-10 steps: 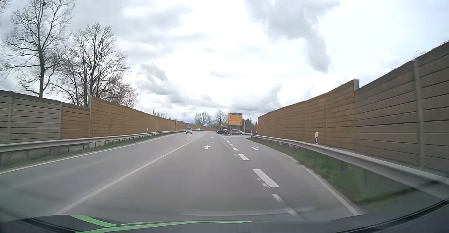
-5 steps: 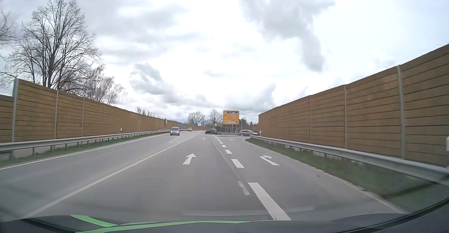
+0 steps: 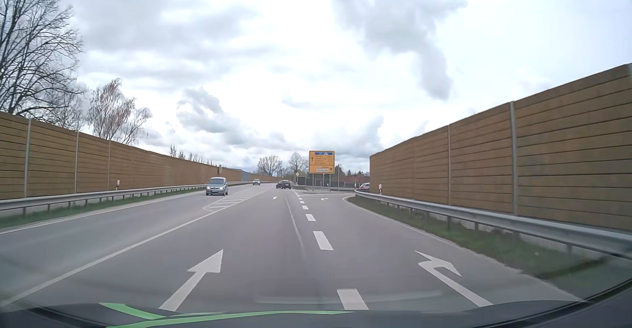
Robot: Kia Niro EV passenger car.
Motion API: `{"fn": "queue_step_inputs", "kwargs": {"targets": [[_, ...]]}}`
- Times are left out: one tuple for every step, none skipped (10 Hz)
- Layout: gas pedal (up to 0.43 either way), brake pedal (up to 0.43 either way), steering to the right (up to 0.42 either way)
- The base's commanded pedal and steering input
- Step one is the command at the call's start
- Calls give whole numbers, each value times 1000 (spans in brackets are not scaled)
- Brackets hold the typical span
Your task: Follow the waypoints while adhering to traffic rules and regulations
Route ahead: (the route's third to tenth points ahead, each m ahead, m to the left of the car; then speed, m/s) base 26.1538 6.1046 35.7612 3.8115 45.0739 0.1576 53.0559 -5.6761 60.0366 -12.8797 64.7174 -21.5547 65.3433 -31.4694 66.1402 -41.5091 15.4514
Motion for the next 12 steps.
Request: {"fn": "queue_step_inputs", "kwargs": {"targets": [[0, 238, 4], [0, 238, 4], [0, 244, 4], [0, 244, 4], [0, 244, 4], [0, 244, 4], [0, 244, 4], [0, 244, 4], [0, 250, 4], [0, 250, 5], [0, 250, 6], [0, 250, 6]]}}
